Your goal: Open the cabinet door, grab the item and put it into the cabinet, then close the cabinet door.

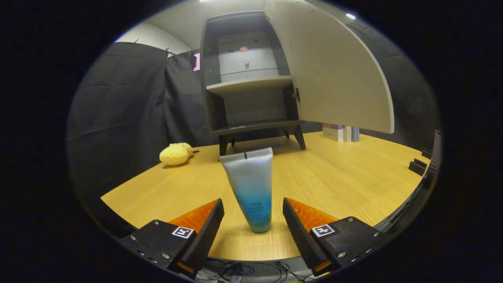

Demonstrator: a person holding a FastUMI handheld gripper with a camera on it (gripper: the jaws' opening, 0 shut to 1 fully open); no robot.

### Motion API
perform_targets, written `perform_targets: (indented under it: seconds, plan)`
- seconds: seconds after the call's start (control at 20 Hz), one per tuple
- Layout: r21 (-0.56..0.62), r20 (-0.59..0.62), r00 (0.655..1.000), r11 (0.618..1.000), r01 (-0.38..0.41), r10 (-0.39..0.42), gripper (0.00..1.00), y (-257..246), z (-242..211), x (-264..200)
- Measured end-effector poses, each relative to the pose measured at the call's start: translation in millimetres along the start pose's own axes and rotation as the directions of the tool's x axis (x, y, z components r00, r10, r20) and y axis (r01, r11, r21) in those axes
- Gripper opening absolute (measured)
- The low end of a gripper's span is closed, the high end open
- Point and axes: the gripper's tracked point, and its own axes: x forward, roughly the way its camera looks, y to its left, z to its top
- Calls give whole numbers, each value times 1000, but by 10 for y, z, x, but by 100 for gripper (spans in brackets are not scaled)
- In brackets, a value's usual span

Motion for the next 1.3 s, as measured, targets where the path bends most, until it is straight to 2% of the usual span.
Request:
perform_targets:
  seconds: [0.15,0.3,0.55,0.75,1.05,1.3]
  plan:
    - [33,-6,1000,999,12,-12,46,-70,58,5]
    - [15,2,1000,1000,-1,1,45,-85,344,-40]
    - [-68,-5,999,997,-35,35,45,-8,1212,-255]
    - [-113,-55,998,993,-37,31,45,23,1895,-255]
    - [-126,-13,995,987,-97,97,45,345,3082,143]
    - [-189,90,987,975,-116,135,44,564,3929,808]
